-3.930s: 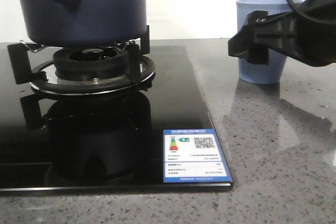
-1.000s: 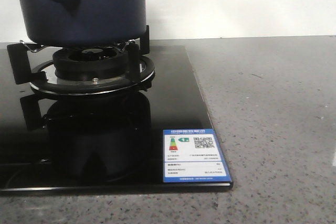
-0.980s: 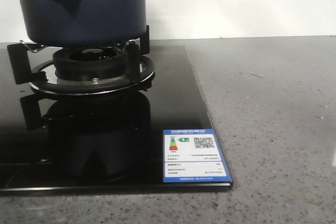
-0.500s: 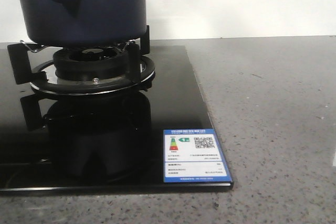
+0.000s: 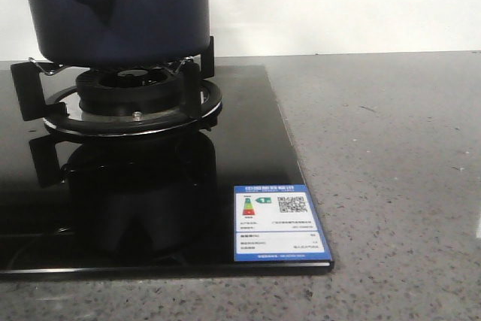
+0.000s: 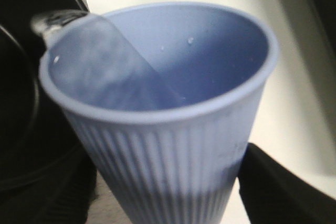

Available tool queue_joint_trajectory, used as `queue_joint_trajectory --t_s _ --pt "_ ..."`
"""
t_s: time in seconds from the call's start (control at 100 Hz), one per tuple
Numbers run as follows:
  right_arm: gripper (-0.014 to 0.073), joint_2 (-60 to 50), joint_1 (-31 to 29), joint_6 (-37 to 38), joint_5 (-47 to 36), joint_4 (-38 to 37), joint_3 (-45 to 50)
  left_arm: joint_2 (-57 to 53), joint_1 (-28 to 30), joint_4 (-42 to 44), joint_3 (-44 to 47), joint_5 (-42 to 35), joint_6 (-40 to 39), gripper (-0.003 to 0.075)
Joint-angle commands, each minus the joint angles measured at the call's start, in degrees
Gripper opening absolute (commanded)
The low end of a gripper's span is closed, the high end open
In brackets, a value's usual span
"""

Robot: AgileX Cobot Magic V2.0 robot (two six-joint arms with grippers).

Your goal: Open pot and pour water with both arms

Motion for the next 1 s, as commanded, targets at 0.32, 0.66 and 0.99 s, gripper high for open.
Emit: queue_joint_trajectory --t_s 0.32,0.66,0.99 --pt "0.0353 -0.22 0.04 -0.24 -8.64 -17.29 -2.36 -2.36 0.17 -2.01 -2.38 -1.54 -0.06 0.0398" --pt "0.0353 0.15 0.04 -0.24 -8.53 -30.23 -2.36 -2.36 0.17 -2.01 -2.38 -1.54 -0.06 0.0398" --pt "0.0351 0.15 0.04 -0.24 -7.42 -40.71 -2.36 -2.36 0.17 -2.01 -2.38 -1.50 -0.06 0.0398"
